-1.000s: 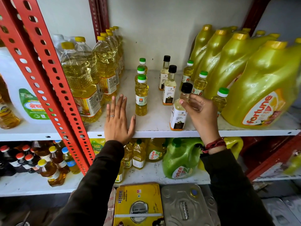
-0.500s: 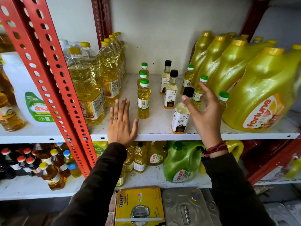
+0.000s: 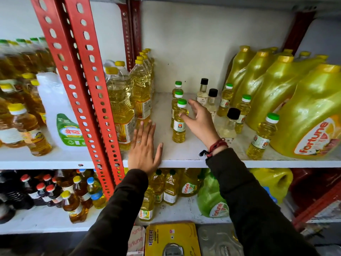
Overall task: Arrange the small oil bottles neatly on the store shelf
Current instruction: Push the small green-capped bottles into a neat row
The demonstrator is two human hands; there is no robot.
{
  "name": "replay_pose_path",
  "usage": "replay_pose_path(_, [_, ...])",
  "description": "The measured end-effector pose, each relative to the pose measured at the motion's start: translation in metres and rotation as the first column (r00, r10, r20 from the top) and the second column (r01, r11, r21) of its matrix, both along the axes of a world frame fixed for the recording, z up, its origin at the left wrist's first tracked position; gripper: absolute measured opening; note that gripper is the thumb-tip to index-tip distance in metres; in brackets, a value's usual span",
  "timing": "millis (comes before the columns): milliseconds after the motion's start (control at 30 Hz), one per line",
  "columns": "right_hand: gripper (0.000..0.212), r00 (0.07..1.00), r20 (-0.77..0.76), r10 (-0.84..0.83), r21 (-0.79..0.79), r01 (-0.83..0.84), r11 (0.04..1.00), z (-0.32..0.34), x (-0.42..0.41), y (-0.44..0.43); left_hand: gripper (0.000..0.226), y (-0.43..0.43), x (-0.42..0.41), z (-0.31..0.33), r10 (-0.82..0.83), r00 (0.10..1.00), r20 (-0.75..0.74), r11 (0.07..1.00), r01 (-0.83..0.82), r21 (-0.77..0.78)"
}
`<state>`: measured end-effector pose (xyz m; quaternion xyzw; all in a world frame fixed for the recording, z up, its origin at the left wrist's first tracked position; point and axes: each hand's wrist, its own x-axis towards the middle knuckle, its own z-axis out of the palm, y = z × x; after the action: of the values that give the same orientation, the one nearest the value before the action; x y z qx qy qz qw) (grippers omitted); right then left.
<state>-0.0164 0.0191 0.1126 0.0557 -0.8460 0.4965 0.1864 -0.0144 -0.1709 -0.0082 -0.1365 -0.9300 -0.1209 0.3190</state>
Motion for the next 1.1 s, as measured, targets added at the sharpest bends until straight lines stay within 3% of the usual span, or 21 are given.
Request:
replay_pose_path(167, [0.039, 0.997, 0.076, -0.012, -0.028, 0.014, 1.0, -0.01, -0.019, 0.004, 0.072, 0.0, -0.002, -0.003, 0.0, 1.0, -0.026, 1.0, 0.0, 0.0])
replay_pose_path(367, [0.042, 0.987, -0.004, -0.158, -0.079, 0.157, 0.984, -0.012, -0.018, 0.001, 0.073, 0.001, -0.004, -0.004, 0.016, 0.999, -0.052, 1.0, -0.017, -0.014])
replay_pose_path(600, [0.059, 0.959, -0.057, -0.278, 0.019, 0.279, 0.96, -0.012, -0.021, -0.004, 0.074, 0.001, -0.004, -0.005, 0.017, 0.998, -0.053, 1.0, -0.017, -0.015])
replay_pose_path(767, [0.071, 0.985, 0.016, -0.174, -0.088, 0.175, 0.981, -0.013, -0.018, -0.001, 0.074, 0.001, -0.004, -0.005, 0.018, 0.998, -0.053, 1.0, -0.019, -0.013])
replay_pose_path(1100, [0.049, 0.991, 0.025, -0.128, -0.107, 0.13, 0.986, -0.011, -0.019, 0.002, 0.074, 0.001, -0.004, -0.006, 0.021, 0.997, -0.07, 1.0, -0.021, -0.009])
